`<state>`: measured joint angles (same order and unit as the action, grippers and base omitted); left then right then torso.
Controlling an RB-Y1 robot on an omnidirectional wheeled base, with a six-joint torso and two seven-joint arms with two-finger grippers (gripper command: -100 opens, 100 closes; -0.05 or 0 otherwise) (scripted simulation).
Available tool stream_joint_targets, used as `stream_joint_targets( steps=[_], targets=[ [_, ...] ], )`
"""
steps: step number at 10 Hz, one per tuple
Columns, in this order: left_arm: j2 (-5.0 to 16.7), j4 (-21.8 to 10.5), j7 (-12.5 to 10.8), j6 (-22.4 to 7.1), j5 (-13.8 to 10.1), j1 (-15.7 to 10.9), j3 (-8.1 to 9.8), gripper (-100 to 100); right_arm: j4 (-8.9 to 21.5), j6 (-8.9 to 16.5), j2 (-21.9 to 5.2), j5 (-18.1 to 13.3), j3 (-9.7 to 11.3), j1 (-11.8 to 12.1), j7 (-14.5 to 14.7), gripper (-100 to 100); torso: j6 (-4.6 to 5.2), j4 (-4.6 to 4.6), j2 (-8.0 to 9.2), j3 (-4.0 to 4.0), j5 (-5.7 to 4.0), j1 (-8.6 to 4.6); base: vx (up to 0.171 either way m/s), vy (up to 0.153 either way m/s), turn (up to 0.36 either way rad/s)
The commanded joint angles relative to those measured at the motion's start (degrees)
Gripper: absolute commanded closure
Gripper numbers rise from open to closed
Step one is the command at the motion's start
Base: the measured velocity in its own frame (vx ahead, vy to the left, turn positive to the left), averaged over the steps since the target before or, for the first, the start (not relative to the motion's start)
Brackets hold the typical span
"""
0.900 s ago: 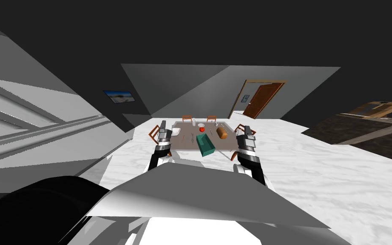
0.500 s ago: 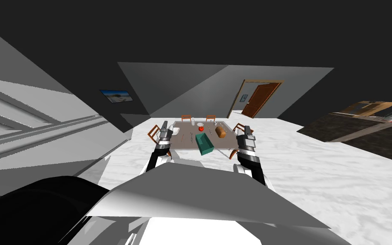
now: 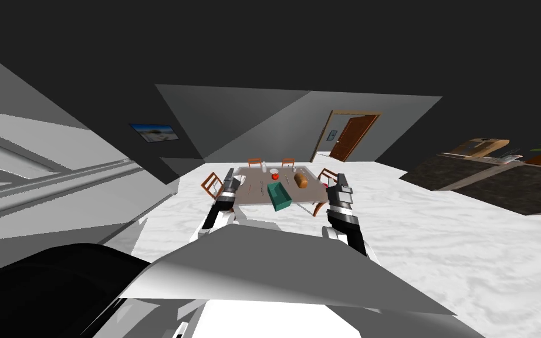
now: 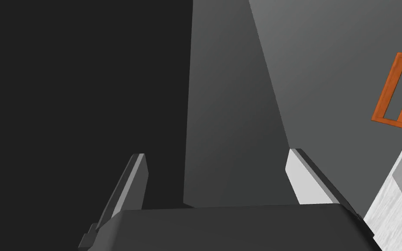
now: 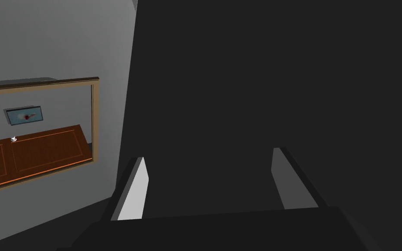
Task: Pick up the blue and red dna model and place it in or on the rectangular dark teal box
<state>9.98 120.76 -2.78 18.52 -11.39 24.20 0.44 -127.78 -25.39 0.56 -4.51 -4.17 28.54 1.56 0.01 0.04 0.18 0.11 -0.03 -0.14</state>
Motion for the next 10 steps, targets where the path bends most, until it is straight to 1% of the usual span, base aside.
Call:
stream_joint_targets(
  steps=[1, 3, 4, 6, 7, 8, 9, 10],
  targets=[
    [1.1, -2.3, -2.9, -2.9, -1.5, -1.7, 0.59, -100, 0.0, 0.0, 0.0, 0.0, 0.0, 0.0, 0.0, 0, 0.0, 0.0, 0.0, 0.0, 0.0, 0.0, -0.061, -0.034, -0.074],
    [2.4, -4.9, -6.4, -6.4, -3.5, -3.8, 1.26, -100, 0.0, 0.0, 0.0, 0.0, 0.0, 0.0, 0.0, 0, 0.0, 0.01, 0.03, 0.02, 0.01, 0.04, -0.06, -0.038, -0.079],
    [2.4, -4.9, -6.7, -7.1, -3.5, -3.8, 1.26, -100, 0.0, 0.0, 0.0, 0.0, 0.0, 0.0, 0.0, 0, -0.01, 0.01, 0.04, 0.02, 0.0, 0.0, -0.035, -0.032, -0.016],
    [3.5, -7.8, -10.4, -10.6, -5.6, -6.1, 1.84, -100, 0.0, 0.0, 0.0, 0.0, 0.0, 0.0, 0.0, 0, 0.0, -0.02, -0.1, -0.05, 0.01, 0.08, -0.021, -0.019, -0.067],
    [3.5, -7.8, -10.6, -11.6, -5.6, -6.1, 1.84, -100, 0.0, 0.0, 0.0, 0.0, 0.0, 0.0, 0.0, 0, 0.0, -0.02, -0.11, -0.06, 0.02, 0.1, -0.023, -0.011, -0.036],
    [4.1, -9.4, -12.5, -13.2, -6.6, -7.4, 2.08, -100, 0.0, 0.0, 0.0, 0.0, 0.0, 0.0, 0.0, 0, -0.02, -0.02, -0.11, -0.06, 0.02, 0.12, -0.02, -0.013, -0.047],
    [4.1, -9.4, -12.5, -14.0, -6.6, -7.4, 2.08, -100, 0.0, 0.0, 0.0, 0.0, 0.0, 0.0, 0.0, 0, -0.01, -0.02, -0.12, -0.06, 0.02, 0.12, -0.014, -0.012, -0.033],
    [4.5, -11.1, -14.5, -15.9, -7.7, -8.6, 2.28, -100, 0.0, 0.0, 0.0, 0.0, 0.0, 0.0, 0.0, 0, -0.02, -0.03, -0.13, -0.07, 0.02, 0.12, -0.014, -0.016, -0.054]
  ],
)
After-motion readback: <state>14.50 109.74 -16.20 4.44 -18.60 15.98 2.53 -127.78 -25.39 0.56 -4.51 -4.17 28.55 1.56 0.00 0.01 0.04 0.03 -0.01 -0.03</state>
